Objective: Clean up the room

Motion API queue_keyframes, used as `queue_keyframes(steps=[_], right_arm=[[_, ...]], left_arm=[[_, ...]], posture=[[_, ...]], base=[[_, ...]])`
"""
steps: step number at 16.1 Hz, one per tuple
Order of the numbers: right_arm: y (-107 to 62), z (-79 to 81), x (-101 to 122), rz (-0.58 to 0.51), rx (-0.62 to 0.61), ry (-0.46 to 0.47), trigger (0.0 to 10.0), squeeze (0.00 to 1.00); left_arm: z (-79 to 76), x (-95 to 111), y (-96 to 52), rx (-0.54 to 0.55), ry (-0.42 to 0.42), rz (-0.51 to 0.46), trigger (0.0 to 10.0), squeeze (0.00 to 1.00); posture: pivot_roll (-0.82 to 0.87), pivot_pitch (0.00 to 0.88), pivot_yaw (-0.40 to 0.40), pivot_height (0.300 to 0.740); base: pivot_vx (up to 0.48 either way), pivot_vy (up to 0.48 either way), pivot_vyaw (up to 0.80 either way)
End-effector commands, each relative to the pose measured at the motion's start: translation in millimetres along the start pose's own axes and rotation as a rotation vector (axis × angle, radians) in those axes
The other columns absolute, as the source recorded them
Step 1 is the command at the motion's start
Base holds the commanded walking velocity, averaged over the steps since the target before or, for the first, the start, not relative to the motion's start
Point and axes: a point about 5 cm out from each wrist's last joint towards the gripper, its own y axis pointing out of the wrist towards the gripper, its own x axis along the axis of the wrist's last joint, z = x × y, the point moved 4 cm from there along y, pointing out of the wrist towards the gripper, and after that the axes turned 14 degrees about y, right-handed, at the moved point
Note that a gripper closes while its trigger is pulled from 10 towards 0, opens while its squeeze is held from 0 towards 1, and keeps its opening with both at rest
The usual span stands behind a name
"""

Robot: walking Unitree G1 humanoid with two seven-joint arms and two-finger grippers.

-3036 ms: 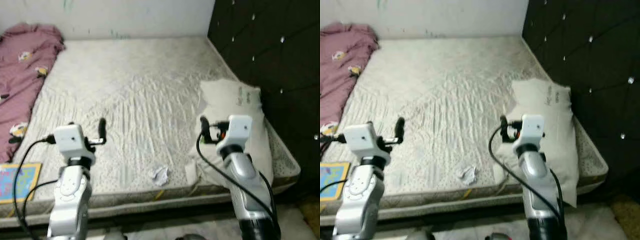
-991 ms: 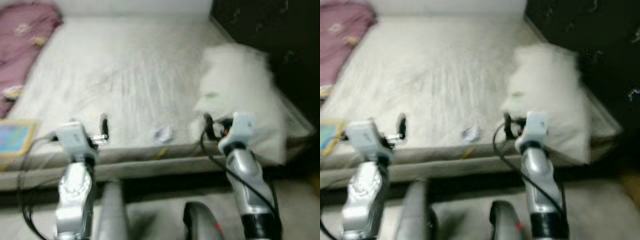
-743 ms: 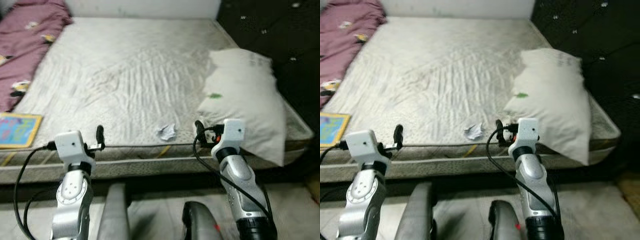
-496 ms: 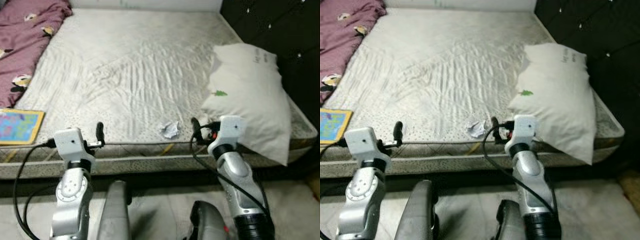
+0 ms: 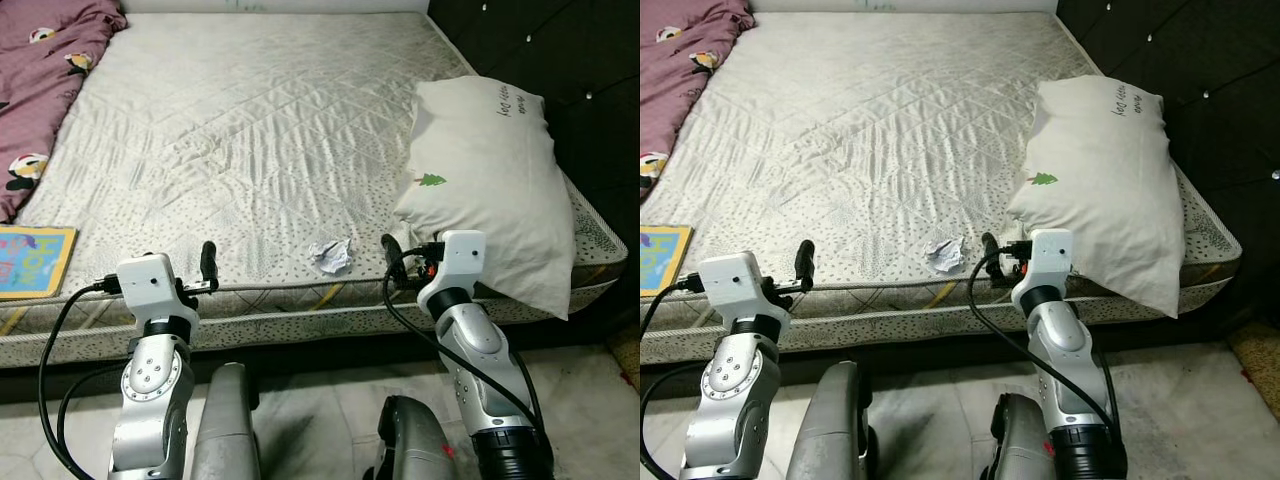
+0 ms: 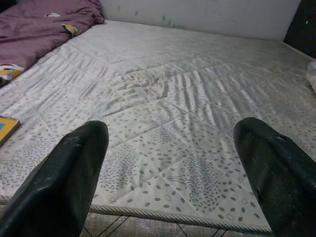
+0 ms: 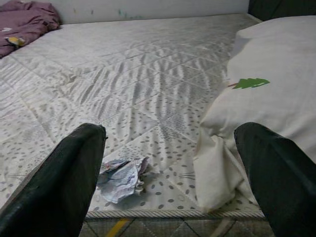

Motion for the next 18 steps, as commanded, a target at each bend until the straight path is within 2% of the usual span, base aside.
queue_keyframes(steps=[1, 6, 8, 11, 15, 18], right_arm=[[1.6, 1.2, 3, -0.008, 0.009, 0.003, 10.0, 0.0], [2.3, 6.9, 2, 0.002, 0.05, -0.008, 10.0, 0.0], [2.2, 8.8, 2, 0.001, 0.058, -0.019, 10.0, 0.0], [2.8, 7.8, 1, 0.004, 0.053, 0.0, 10.0, 0.0], [2.5, 11.5, -3, 0.028, 0.088, 0.009, 10.0, 0.0], [0.8, 19.0, -10, 0.069, 0.154, 0.001, 10.0, 0.0]], left_arm=[[1.1, 6, 0.3, 0.001, -0.004, -0.027, 10.0, 0.0], [0.7, 7, 0.9, -0.003, -0.004, -0.026, 10.0, 0.0], [0.7, 7, 0.9, -0.003, -0.003, -0.027, 10.0, 0.0], [0.8, 7, 1.0, -0.002, -0.002, -0.025, 10.0, 0.0], [-0.2, 4, 0.8, 0.002, -0.004, -0.012, 10.0, 0.0], [3.8, 6, -5.4, 0.022, -0.004, -0.011, 10.0, 0.0]], posture=[[0.02, 0.097, -0.035, 0.592], [0.02, 0.107, -0.036, 0.592], [0.02, 0.109, -0.037, 0.592], [0.02, 0.109, -0.037, 0.592], [0.03, 0.104, -0.041, 0.587], [0.04, 0.113, -0.044, 0.547]], base=[[0.356, 0.0, 0.0], [0.367, 0.0, 0.0], [0.373, 0.0, 0.63], [0.36, 0.0, 0.0], [0.0, 0.0, 0.0], [0.0, 0.0, 0.0]])
